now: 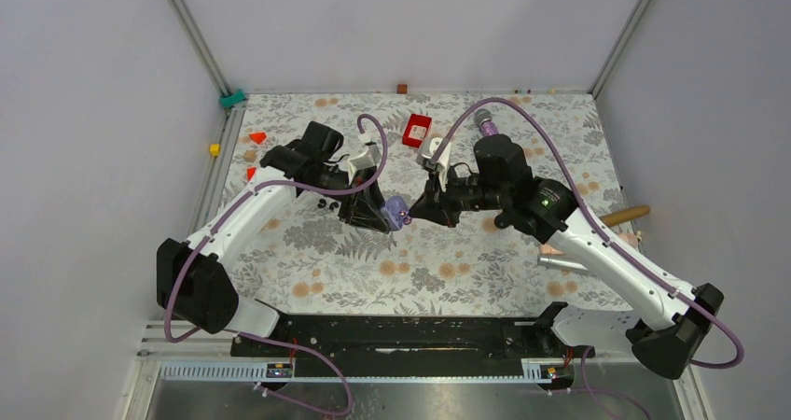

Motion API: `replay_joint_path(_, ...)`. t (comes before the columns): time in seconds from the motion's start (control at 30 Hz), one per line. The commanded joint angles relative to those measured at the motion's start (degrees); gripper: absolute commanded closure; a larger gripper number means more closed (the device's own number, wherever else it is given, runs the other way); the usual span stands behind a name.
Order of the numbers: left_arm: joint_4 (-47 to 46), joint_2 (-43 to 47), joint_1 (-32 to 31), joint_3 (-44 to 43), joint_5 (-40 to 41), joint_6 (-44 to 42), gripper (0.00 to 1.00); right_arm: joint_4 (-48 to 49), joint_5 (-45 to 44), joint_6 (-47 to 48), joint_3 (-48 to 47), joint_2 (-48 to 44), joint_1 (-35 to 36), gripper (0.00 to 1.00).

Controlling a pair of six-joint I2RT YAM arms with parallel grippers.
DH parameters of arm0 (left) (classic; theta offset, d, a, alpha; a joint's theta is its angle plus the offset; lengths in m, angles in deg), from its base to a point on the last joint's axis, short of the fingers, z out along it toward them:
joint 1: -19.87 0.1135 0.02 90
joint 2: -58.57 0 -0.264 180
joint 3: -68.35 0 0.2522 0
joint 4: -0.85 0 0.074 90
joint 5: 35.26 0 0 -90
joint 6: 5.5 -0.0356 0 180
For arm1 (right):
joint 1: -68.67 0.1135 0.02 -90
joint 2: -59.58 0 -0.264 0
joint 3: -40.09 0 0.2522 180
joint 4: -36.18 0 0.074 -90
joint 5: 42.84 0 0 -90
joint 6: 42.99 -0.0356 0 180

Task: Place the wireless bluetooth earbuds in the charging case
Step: Insert the right earbud into the right side groove of the charging case.

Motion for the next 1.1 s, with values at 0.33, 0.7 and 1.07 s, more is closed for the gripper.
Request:
replay_joint_path(0.33,-14.7,4.1,-0.1,4.3,1.6,11.8,1.0,2.1,-3.3,1.1,0.3,1.5,1.6,0.88)
replay_joint_path(0.7,-14.8,4.1,-0.1,4.4,1.5,11.8,1.0,2.6,-5.2,1.8,0.9,1.9,1.9,0.88)
replay_joint_path(1.07,-14.7,4.1,0.0,4.2,1.1,11.9,1.0,3.4,-5.8,1.5,1.2,2.2,2.1,0.88)
